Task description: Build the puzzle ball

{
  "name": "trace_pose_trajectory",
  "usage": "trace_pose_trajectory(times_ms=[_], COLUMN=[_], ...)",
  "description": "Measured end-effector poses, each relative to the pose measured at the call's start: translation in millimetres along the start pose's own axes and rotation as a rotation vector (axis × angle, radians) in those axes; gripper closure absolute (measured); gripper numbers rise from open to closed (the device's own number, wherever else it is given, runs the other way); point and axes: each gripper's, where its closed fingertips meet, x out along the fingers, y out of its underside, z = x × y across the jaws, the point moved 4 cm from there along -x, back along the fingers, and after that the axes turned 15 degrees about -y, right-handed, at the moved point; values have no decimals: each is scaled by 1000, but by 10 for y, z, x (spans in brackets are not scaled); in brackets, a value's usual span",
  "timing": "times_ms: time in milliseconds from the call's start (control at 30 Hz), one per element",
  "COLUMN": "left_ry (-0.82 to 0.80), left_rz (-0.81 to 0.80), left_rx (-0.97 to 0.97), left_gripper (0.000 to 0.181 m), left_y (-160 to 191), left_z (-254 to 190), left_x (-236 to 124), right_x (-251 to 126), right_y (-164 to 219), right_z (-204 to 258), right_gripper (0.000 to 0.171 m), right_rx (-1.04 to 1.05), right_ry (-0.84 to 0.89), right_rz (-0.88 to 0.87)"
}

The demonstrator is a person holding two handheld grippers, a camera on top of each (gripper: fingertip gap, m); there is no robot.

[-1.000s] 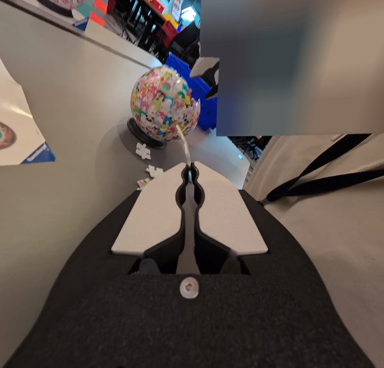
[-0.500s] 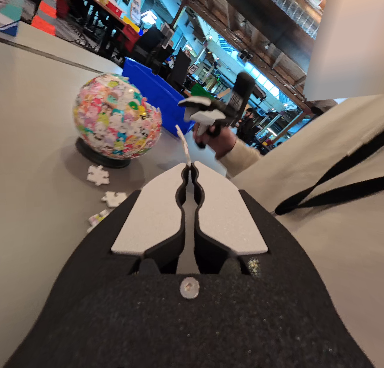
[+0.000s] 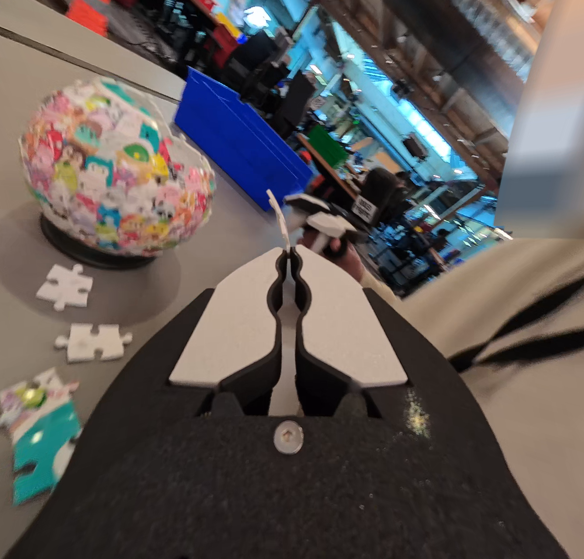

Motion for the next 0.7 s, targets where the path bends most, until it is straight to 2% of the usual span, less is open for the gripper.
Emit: trace_pose_trajectory(times_ms=[167, 433, 700], left_ry=[-122, -302, -362], left_rz=[-1, 288, 513], left_rx=[-21, 106, -56], left_gripper=[180, 180, 180], left_y=[-351, -747, -852], left_z=[-178, -241, -5], left_x=[363, 961, 1342], right_x=[-75, -220, -291], right_y=[-30, 15, 107], right_z=[-13, -118, -256], right_gripper=[134, 135, 135], right_rx=[39, -12, 33], right_ry=[4, 50, 47], right_rz=[-16, 56, 66])
